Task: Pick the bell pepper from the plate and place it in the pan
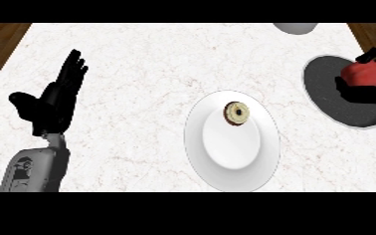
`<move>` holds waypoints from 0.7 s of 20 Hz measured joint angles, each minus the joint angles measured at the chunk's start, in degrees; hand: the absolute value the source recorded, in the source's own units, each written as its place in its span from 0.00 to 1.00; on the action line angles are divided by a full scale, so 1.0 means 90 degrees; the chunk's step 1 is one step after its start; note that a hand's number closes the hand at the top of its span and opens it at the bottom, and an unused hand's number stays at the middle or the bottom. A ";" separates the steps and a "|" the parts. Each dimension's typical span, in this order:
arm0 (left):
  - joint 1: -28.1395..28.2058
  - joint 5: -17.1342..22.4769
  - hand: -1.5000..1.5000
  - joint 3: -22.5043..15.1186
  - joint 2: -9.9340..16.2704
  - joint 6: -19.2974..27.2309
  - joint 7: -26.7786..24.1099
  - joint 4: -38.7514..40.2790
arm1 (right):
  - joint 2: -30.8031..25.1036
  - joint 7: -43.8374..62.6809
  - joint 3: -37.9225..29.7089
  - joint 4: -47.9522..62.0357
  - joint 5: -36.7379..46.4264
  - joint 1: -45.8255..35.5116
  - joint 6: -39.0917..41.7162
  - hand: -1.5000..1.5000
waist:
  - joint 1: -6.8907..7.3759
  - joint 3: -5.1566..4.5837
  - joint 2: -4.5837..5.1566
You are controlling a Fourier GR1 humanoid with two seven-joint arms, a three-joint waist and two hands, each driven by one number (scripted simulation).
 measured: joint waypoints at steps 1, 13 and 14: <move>-0.0057 -0.0019 0.50 -0.0009 -0.0014 0.0025 0.0008 0.0031 | -0.0207 -0.0242 -0.0086 0.0354 0.0071 -0.0052 -0.0128 1.00 | 0.0005 0.0001 0.0007; -0.0232 -0.0046 0.50 -0.0123 -0.0102 0.0001 0.0036 0.0043 | -0.1415 -0.2397 -0.0879 0.5221 0.0383 -0.1533 -0.2173 1.00 | 0.0230 0.0019 0.0078; -0.0248 -0.0048 0.50 -0.0140 -0.0103 -0.0002 0.0069 0.0004 | -0.1434 -0.2497 -0.0992 0.5454 0.0244 -0.1654 -0.2126 1.00 | 0.0249 0.0025 0.0083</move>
